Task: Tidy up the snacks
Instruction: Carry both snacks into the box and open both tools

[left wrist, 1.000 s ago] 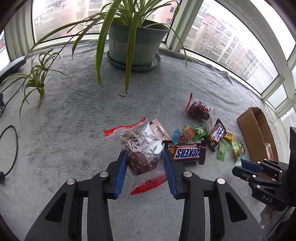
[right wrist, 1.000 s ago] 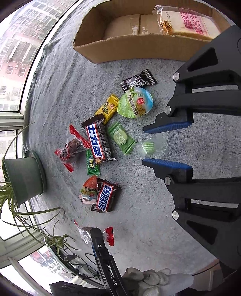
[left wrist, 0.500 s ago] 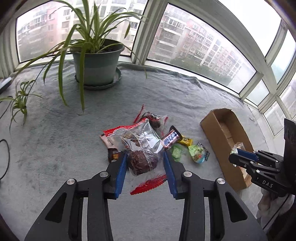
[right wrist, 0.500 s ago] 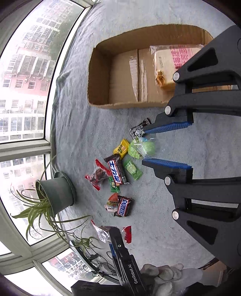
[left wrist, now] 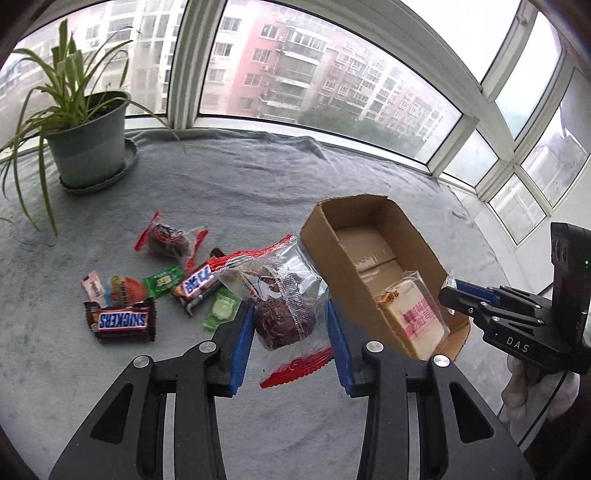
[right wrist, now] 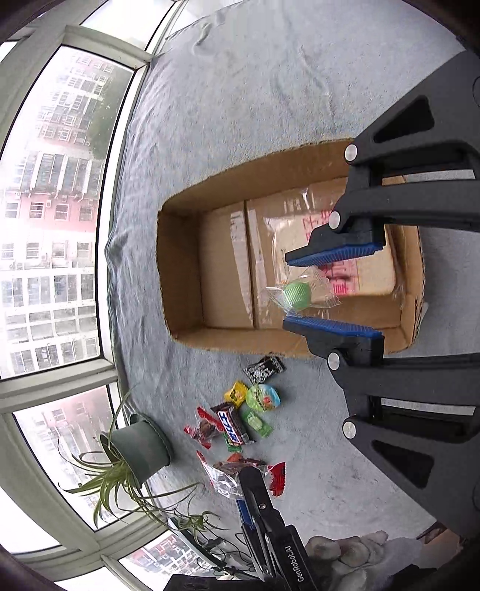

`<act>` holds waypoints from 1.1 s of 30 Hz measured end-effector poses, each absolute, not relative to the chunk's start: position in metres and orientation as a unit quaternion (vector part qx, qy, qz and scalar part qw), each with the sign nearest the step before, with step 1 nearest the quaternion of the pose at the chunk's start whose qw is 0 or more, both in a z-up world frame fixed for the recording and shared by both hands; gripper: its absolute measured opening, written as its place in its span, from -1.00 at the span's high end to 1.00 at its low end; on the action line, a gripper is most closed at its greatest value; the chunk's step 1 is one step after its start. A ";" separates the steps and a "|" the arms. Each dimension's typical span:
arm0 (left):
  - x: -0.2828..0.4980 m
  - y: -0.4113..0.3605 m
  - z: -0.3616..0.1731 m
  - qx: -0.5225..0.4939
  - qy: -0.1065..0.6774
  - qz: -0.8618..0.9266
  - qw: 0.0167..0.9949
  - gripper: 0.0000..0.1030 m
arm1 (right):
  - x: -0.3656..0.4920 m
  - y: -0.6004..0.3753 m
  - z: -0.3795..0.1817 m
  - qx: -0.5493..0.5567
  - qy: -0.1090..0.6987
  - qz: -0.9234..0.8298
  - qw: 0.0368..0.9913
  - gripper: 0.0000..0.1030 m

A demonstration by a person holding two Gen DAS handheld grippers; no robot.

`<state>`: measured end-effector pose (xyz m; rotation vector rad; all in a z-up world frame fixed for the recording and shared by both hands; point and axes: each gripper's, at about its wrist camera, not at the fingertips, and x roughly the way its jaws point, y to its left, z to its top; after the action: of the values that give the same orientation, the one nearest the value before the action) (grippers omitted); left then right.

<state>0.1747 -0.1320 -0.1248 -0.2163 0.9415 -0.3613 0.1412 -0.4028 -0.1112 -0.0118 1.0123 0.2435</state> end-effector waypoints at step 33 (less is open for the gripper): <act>0.185 -0.271 -0.142 -0.050 0.482 -0.245 0.840 -0.02 | 0.146 -0.474 -0.147 0.021 0.504 0.062 0.861 -0.03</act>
<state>0.1851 -0.2714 -0.1424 -0.1065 1.0179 -0.5175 0.1458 -0.4737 -0.1467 0.0447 1.0585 0.1299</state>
